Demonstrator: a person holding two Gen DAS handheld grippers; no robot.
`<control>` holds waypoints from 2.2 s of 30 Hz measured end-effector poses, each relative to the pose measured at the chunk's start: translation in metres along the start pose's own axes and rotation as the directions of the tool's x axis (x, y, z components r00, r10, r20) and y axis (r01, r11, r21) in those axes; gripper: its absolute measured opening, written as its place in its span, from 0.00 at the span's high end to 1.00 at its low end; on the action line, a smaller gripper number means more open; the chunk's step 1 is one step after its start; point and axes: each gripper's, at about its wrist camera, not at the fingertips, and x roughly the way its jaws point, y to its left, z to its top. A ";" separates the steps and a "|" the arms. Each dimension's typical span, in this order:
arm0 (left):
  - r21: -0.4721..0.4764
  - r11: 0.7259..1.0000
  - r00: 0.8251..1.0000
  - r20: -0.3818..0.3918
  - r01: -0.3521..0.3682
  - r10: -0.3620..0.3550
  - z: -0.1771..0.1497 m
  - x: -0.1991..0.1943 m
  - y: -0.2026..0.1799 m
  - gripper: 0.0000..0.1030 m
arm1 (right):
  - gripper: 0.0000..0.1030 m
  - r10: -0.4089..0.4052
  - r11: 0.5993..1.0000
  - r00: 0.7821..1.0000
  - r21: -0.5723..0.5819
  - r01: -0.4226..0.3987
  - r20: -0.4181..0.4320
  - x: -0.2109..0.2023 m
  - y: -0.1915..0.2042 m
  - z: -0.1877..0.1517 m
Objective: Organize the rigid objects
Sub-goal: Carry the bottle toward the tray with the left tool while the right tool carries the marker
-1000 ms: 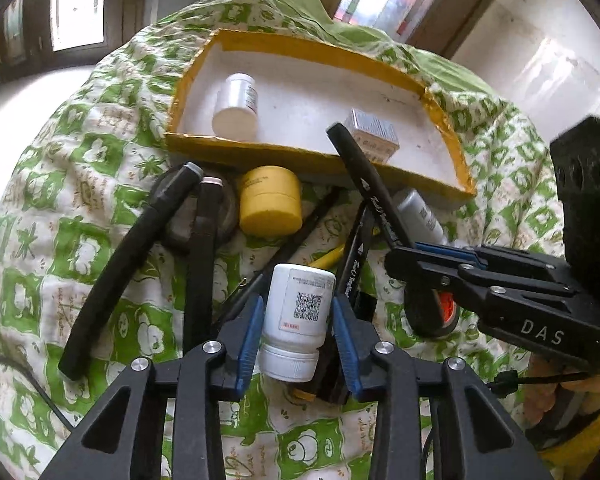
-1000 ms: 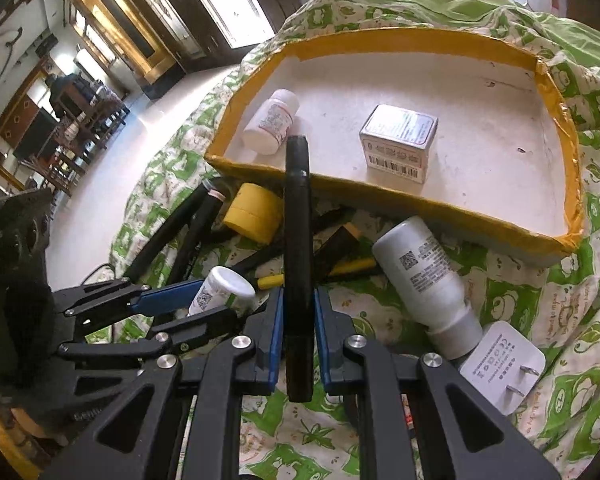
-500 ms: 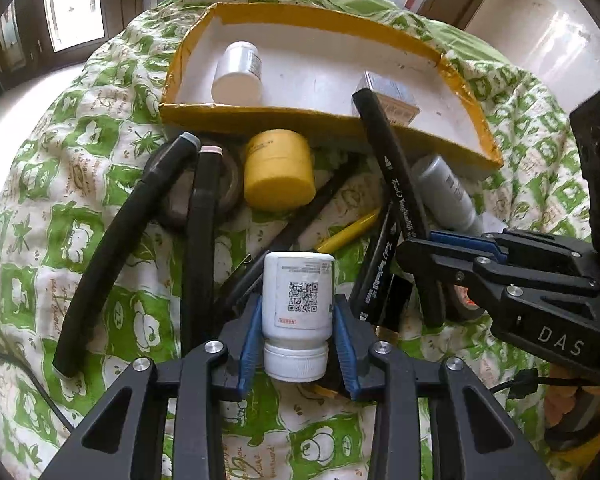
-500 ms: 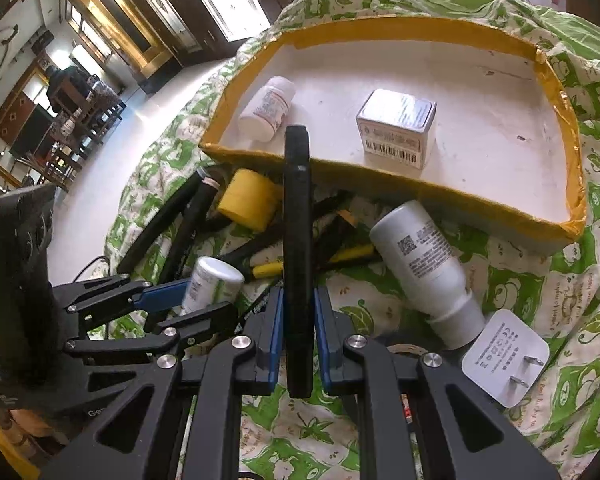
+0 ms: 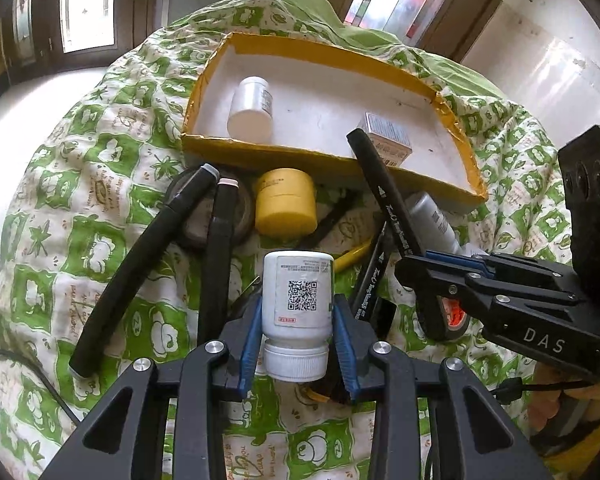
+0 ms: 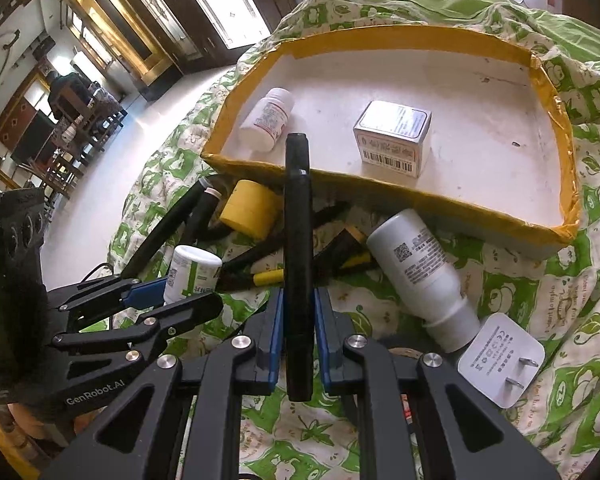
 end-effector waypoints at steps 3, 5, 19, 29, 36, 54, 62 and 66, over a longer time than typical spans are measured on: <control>-0.018 1.000 1.000 0.010 0.008 -0.008 0.001 -0.002 0.002 0.66 | 0.86 0.013 1.000 1.000 0.010 -0.013 0.007 -0.004 -0.002 0.000; -0.028 1.000 1.000 0.014 0.012 -0.012 0.001 -0.003 0.005 0.66 | 0.86 0.022 1.000 1.000 0.016 -0.022 0.013 -0.006 -0.004 0.001; -0.016 1.000 1.000 0.004 0.009 -0.009 0.001 -0.001 0.003 0.66 | 0.85 -0.022 0.999 0.999 0.024 0.023 -0.046 0.014 -0.006 0.002; -0.006 1.000 1.000 0.004 0.005 -0.005 0.002 0.000 0.001 0.66 | 0.86 -0.052 0.998 0.999 0.024 0.052 0.003 0.013 -0.009 0.010; 0.004 1.000 1.000 0.016 -0.002 0.002 0.001 -0.002 0.001 0.66 | 0.86 -0.020 1.000 0.999 0.013 0.020 0.047 0.000 -0.004 0.011; 0.035 0.999 1.000 0.031 -0.005 0.004 0.008 -0.010 -0.005 0.66 | 0.86 -0.021 0.994 0.984 0.111 0.002 0.175 -0.052 -0.030 0.023; 0.050 0.998 0.998 0.054 0.023 -0.026 0.041 -0.014 -0.015 0.66 | 0.86 -0.077 0.988 0.973 0.149 0.045 0.216 -0.076 -0.051 0.046; 0.063 0.997 0.997 0.061 0.034 -0.038 0.070 -0.007 -0.027 0.66 | 0.86 -0.108 0.988 0.972 0.130 0.081 0.210 -0.077 -0.060 0.066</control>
